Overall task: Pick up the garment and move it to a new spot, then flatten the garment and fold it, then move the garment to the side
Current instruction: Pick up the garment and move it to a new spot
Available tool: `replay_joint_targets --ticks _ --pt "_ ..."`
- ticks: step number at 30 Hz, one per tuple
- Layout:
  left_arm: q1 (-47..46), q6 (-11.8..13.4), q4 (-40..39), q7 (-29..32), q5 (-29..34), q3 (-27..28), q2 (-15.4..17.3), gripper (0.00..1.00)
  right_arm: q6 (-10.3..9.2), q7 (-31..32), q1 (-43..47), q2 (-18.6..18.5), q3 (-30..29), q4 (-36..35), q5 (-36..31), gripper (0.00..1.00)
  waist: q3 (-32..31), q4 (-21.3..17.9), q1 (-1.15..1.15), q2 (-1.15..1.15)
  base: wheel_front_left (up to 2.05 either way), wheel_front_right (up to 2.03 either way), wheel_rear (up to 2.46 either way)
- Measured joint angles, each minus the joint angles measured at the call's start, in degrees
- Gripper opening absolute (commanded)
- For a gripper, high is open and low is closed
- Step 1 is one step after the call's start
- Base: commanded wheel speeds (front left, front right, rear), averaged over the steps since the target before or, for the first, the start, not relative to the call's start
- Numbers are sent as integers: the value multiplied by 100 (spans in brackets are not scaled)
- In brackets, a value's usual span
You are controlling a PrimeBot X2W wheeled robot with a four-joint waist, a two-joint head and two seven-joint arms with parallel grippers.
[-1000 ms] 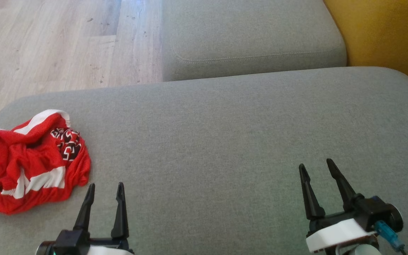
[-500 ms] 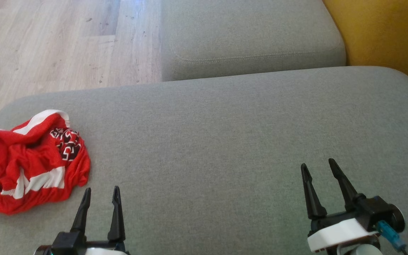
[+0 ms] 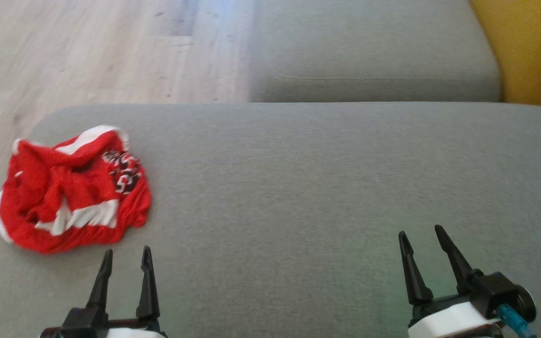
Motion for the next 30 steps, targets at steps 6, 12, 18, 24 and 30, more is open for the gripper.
replay_joint_targets --ticks 6,12,18,24,30 --pt "6 -4 -8 0 23 194 0 100 0 0 -10 4 26 -5 0 100 19 521 0 0 0 0 0" --pt "36 -1 -69 0 56 385 8 100 0 0 -10 10 40 -5 1 100 4 1064 0 0 0 0 0" --pt "139 -8 -141 0 56 526 9 100 0 0 -9 11 36 -8 26 100 7 1539 0 0 0 0 0" --pt "115 -18 -226 0 116 703 10 100 0 0 -9 13 23 -29 24 100 110 1803 0 0 0 0 0" --pt "-481 -171 -410 -1 370 789 123 100 0 0 -8 -13 14 -41 -21 100 317 1869 0 0 0 0 0"
